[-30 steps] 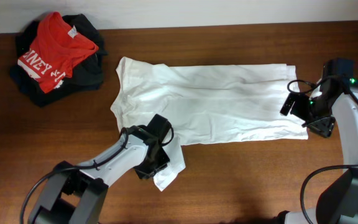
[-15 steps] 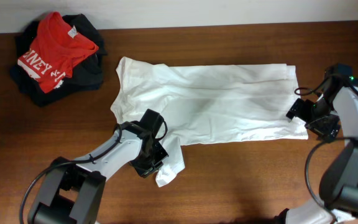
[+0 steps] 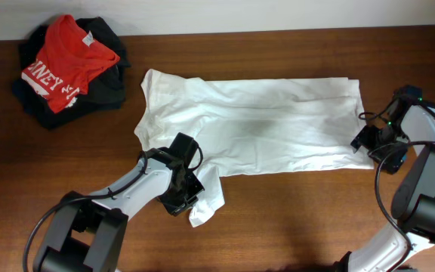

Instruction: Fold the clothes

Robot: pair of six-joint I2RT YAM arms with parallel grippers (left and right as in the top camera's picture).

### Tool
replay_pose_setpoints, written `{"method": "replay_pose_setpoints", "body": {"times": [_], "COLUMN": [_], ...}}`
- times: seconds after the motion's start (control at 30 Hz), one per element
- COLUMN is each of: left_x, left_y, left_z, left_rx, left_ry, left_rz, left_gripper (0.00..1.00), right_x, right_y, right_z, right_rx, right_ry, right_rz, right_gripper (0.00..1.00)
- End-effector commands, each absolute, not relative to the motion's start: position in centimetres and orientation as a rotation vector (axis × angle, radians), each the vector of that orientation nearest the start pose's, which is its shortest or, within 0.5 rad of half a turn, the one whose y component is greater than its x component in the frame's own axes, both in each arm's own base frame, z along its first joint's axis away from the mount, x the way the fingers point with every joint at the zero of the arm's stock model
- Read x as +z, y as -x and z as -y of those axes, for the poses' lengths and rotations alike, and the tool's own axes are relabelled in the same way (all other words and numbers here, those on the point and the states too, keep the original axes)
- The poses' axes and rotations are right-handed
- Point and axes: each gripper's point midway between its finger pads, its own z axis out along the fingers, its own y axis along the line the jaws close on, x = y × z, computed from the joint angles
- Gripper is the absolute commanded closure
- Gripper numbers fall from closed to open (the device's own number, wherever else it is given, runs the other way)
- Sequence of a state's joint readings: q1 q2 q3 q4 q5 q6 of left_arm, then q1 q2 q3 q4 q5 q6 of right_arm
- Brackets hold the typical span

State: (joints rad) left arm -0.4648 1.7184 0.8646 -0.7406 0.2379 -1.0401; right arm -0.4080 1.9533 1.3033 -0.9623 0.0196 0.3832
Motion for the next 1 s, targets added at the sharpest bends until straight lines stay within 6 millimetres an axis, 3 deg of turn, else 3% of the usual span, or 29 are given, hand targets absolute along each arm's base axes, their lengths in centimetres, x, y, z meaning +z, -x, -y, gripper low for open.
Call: {"method": "replay_pose_setpoints", "body": {"times": [0.0, 0.13, 0.27, 0.3, 0.37, 0.5, 0.53, 0.8, 0.9, 0.97], "left_x": [-5.6, -5.6, -5.5, -5.2, -4.1, -1.1, 0.1, 6.7, 9.9, 11.2], "left_y": [-19.0, -19.0, -19.0, -18.9, -18.2, -17.1, -16.8, -15.6, -17.6, -19.1], "left_z": [9.2, 9.2, 9.3, 9.2, 9.3, 8.9, 9.0, 11.6, 11.1, 10.6], "left_rx": [0.208, 0.208, 0.204, 0.218, 0.230, 0.221, 0.197, -0.143, -0.215, -0.196], "left_ry": [0.953, 0.953, 0.929, 0.932, 0.946, 0.905, 0.873, 0.649, 0.618, 0.611], "left_rz": [-3.148, -3.148, -3.157, -3.165, -3.200, -3.217, -3.216, -3.112, -2.931, -2.843], "left_gripper": [0.99, 0.99, 0.99, 0.99, 0.99, 0.99, 0.99, 0.99, 0.99, 0.99], "right_x": [-0.5, -1.1, -1.1, -1.1, -0.9, 0.8, 1.6, 8.0, 11.8, 12.3], "right_y": [-30.0, -29.7, -29.4, -29.2, -28.6, -27.4, -27.2, -27.5, -29.0, -29.5], "right_z": [13.9, 13.8, 13.7, 13.7, 14.1, 15.3, 15.8, 18.2, 18.7, 18.8], "right_rx": [-0.062, -0.062, -0.064, -0.069, -0.069, -0.067, -0.065, -0.113, -0.084, -0.072], "right_ry": [-1.275, -1.278, -1.323, -1.326, -1.376, -1.509, -1.542, -1.590, -1.520, -1.493], "right_rz": [-2.952, -2.959, -2.954, -2.958, -2.956, -2.948, -2.944, -2.916, -2.854, -2.847], "right_gripper": [0.18, 0.28, 0.65, 0.69, 0.78, 0.81, 0.96, 0.96, 0.96, 0.96]}}
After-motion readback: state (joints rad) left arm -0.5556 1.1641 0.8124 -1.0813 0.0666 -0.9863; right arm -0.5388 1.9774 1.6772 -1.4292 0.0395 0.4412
